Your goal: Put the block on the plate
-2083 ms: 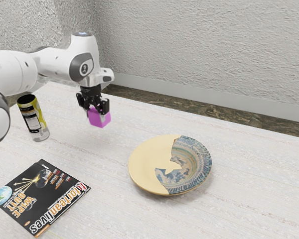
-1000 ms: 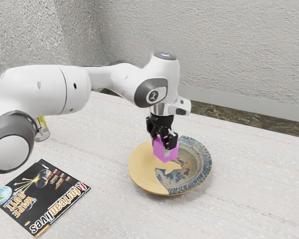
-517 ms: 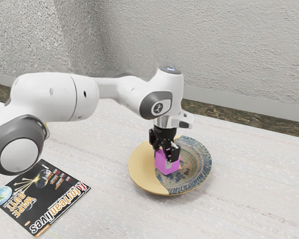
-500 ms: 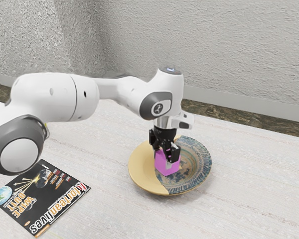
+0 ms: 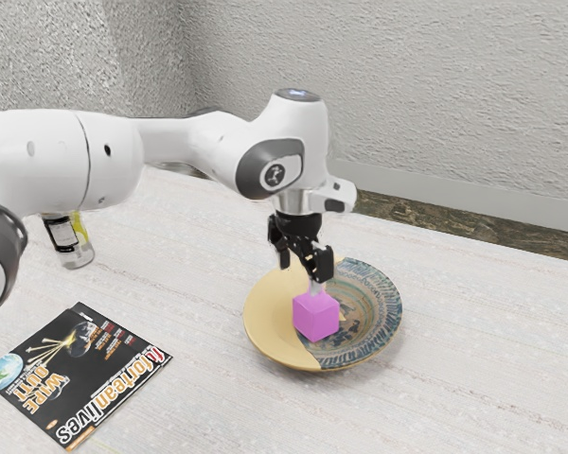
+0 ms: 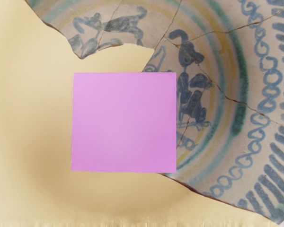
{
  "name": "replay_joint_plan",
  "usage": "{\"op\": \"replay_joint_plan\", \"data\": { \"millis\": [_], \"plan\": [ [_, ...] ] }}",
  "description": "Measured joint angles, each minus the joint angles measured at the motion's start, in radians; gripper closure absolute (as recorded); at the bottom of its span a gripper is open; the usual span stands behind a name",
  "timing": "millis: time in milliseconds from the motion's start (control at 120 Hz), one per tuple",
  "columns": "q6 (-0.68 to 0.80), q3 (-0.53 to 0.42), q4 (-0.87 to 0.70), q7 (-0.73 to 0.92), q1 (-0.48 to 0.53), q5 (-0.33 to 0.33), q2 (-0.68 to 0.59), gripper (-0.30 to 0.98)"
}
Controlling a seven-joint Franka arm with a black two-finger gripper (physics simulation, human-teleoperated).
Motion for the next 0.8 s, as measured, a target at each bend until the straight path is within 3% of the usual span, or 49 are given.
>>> {"op": "replay_joint_plan", "data": {
  "millis": [250, 417, 642, 800],
  "plan": [
    [-0.089, -0.032, -0.017, -0.024, 0.064, 0.000, -0.212, 0.01],
    [-0.175, -0.040, -0.009, -0.059, 0.165, -0.001, -0.302, 0.00],
    [-0.310, -0.044, 0.091, -0.111, 0.336, -0.012, -0.323, 0.00],
    [-0.367, -0.040, 0.109, -0.144, 0.395, -0.012, -0.321, 0.00]
  ]
}}
